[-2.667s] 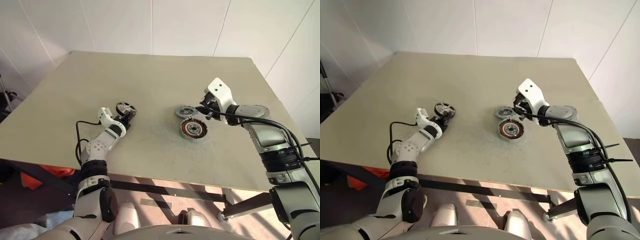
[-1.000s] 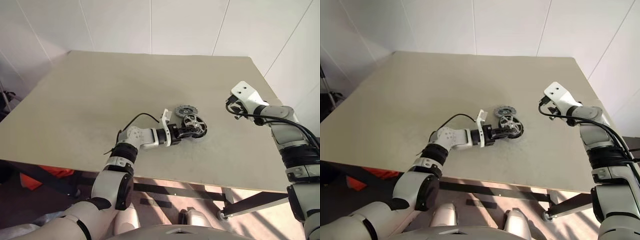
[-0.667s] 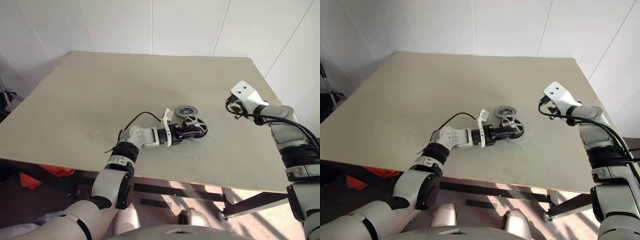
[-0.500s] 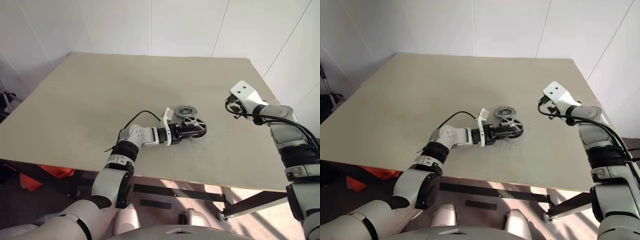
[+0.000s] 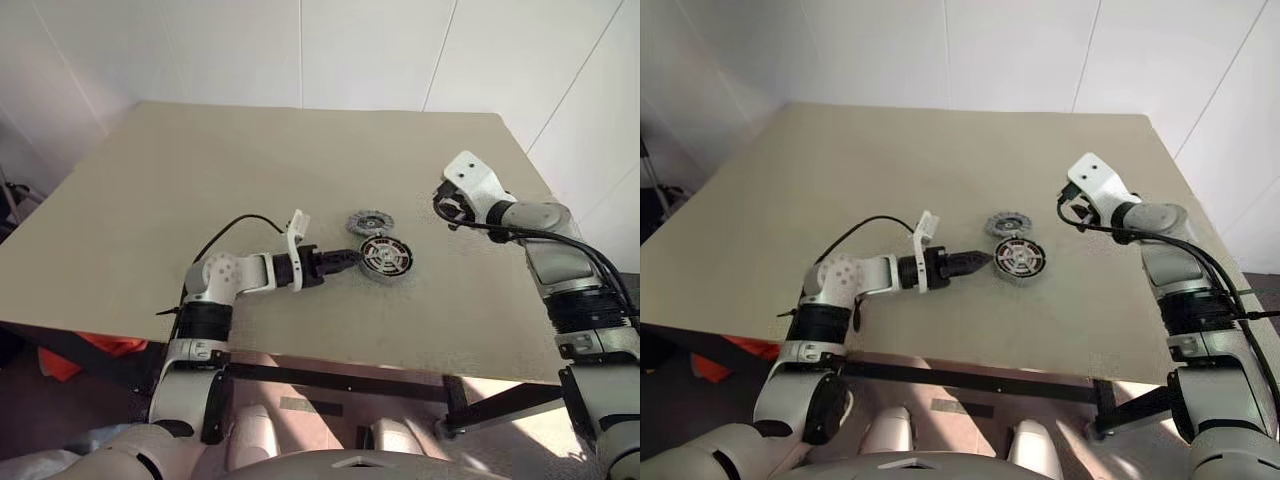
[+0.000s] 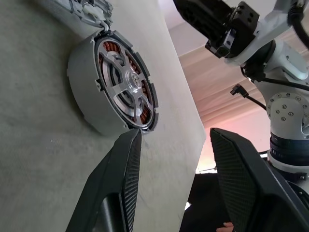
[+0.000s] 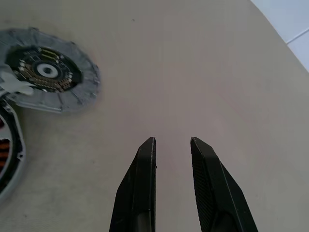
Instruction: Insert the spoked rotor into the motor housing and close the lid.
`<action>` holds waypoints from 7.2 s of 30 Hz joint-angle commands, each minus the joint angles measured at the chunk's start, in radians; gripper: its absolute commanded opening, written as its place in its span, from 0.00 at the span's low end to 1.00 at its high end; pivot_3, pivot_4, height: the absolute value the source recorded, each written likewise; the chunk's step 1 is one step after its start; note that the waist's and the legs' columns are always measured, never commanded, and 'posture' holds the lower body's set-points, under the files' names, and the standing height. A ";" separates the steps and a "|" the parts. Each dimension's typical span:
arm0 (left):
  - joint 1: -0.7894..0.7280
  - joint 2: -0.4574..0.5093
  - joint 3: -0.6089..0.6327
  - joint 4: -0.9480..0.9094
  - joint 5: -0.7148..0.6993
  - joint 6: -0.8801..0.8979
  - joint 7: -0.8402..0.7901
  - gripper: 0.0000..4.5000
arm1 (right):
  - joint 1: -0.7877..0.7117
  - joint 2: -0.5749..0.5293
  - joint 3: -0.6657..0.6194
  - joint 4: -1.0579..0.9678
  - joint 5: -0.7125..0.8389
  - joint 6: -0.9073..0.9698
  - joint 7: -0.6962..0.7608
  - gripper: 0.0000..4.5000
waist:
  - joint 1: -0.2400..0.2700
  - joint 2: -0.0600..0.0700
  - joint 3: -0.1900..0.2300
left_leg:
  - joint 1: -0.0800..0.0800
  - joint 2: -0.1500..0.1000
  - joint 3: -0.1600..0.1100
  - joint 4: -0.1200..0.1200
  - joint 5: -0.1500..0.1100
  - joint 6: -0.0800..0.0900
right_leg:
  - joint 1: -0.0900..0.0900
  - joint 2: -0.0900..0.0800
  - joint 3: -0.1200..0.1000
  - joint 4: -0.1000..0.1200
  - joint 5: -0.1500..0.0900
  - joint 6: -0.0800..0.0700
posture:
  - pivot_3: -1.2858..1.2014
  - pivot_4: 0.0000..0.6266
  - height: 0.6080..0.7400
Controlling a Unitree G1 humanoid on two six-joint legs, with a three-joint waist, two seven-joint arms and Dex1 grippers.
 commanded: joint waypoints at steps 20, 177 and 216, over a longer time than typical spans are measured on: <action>0.061 0.063 0.112 -0.052 0.009 -0.215 0.136 0.54 | 0.136 0.094 0.069 -0.224 0.068 0.059 0.050 0.01 | -0.023 -0.001 -0.001 | 0.005 0.001 0.000 -0.004 0.004 -0.007 | 0.002 0.002 0.001 0.000 0.000 0.001 | 0.52 0.00 1.00; 0.603 0.086 0.199 -0.513 -0.160 -0.474 0.293 0.54 | -0.590 0.668 -0.261 0.399 0.210 0.997 -0.197 0.08 | -0.025 -0.004 0.001 | 0.005 0.005 -0.001 -0.010 0.011 -0.019 | -0.006 0.006 0.001 0.006 0.001 0.000 | 0.52 0.00 1.00; 0.064 0.026 -0.050 0.015 -0.008 -0.383 0.210 0.54 | -0.008 0.453 -0.425 -0.234 0.395 0.917 -0.321 0.49 | 0.003 -0.006 -0.003 | 0.007 0.003 -0.001 -0.003 0.011 -0.018 | -0.001 0.005 0.003 0.008 0.004 0.002 | 0.52 0.00 1.00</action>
